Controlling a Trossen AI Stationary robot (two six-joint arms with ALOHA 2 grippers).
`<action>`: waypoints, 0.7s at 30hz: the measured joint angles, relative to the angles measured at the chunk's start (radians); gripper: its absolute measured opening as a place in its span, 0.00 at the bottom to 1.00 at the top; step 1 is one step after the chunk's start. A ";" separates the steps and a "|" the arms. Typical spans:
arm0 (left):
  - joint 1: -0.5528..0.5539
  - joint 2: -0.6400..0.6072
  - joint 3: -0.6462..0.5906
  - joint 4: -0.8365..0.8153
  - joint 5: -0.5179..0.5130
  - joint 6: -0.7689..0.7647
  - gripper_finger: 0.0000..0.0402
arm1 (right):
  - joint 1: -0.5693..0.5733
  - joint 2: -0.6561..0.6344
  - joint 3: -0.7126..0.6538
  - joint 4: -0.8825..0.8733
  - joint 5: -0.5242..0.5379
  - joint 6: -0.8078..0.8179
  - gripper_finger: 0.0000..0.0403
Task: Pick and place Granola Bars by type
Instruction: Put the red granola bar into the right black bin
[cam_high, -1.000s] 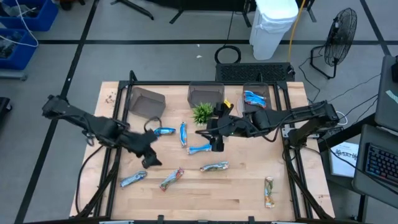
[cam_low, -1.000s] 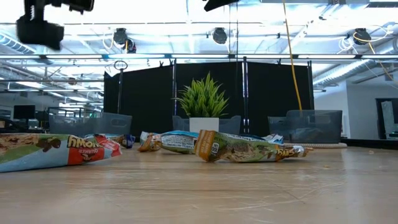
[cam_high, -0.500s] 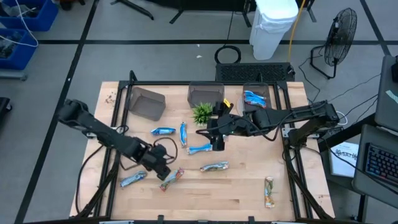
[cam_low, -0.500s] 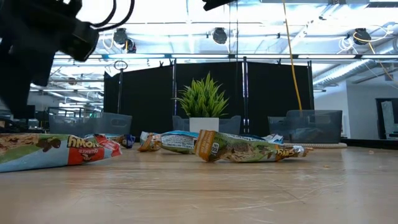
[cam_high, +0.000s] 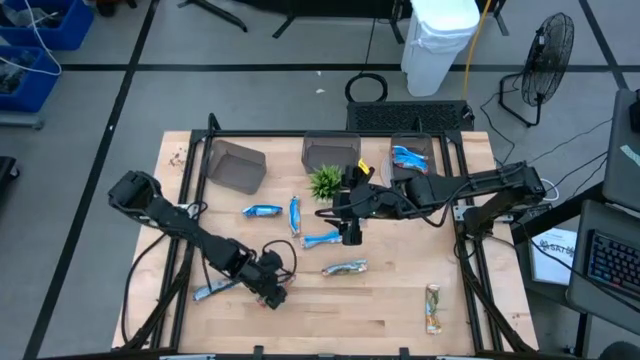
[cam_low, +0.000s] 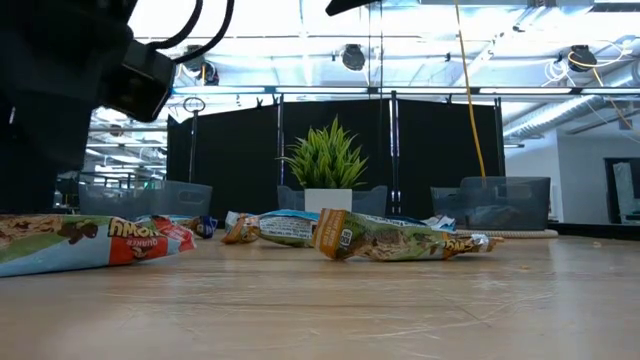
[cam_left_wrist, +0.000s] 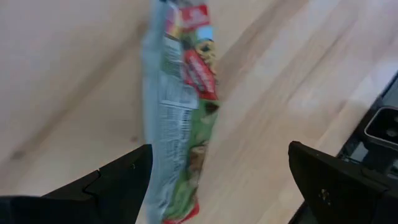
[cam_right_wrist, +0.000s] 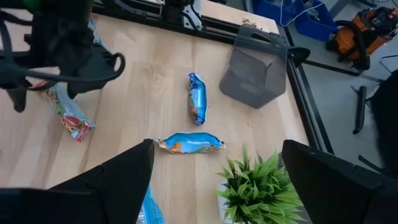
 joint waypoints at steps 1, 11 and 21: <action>-0.004 0.009 0.000 0.000 0.000 0.001 0.93 | 0.000 0.000 0.000 0.000 0.000 -0.002 0.86; -0.025 0.058 0.003 0.002 -0.027 -0.009 0.92 | 0.000 0.000 0.000 0.008 0.000 -0.006 0.86; -0.026 0.063 0.002 -0.045 -0.057 -0.002 0.59 | 0.000 0.000 0.000 0.008 0.001 -0.006 0.86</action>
